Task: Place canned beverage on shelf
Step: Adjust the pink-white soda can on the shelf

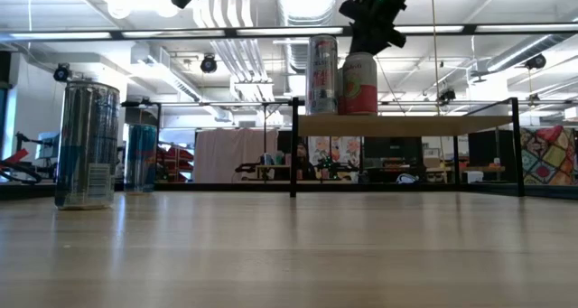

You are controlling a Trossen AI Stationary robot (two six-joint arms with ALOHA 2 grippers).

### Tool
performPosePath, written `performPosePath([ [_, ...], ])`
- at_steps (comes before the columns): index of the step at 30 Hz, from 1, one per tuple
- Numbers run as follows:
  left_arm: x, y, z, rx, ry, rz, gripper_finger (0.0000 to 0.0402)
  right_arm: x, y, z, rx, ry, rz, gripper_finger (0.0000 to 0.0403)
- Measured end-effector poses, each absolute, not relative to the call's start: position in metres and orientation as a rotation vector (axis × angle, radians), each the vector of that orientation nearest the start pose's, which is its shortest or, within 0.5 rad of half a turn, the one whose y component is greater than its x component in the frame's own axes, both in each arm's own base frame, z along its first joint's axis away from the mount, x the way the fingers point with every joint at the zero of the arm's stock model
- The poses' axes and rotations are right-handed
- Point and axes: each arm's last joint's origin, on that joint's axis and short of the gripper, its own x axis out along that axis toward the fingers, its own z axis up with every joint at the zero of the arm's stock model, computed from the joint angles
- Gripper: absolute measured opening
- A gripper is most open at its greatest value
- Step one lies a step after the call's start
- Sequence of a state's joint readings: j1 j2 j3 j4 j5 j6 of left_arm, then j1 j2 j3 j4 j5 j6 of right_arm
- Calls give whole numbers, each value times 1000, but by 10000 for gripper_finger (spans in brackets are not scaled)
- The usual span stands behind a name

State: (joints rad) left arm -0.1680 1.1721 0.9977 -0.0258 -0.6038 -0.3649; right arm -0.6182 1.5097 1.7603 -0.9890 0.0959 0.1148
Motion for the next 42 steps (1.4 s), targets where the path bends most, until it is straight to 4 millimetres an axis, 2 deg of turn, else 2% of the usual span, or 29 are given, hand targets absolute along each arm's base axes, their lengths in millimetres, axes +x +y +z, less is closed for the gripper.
performPosePath([
  [8, 258, -26, 344, -273, 116, 466, 320, 243, -178, 425, 304, 636, -691, 62],
  [17, 259, -19, 344, -276, 116, 482, 320, 252, -186, 413, 344, 672, -676, 17],
  [24, 258, -19, 344, -283, 117, 482, 320, 256, -188, 405, 368, 715, -669, 9],
  [33, 258, -18, 344, -282, 120, 487, 320, 244, -186, 410, 383, 716, -687, 9],
  [42, 258, -11, 344, -274, 116, 517, 320, 243, -185, 414, 366, 703, -684, 9],
])
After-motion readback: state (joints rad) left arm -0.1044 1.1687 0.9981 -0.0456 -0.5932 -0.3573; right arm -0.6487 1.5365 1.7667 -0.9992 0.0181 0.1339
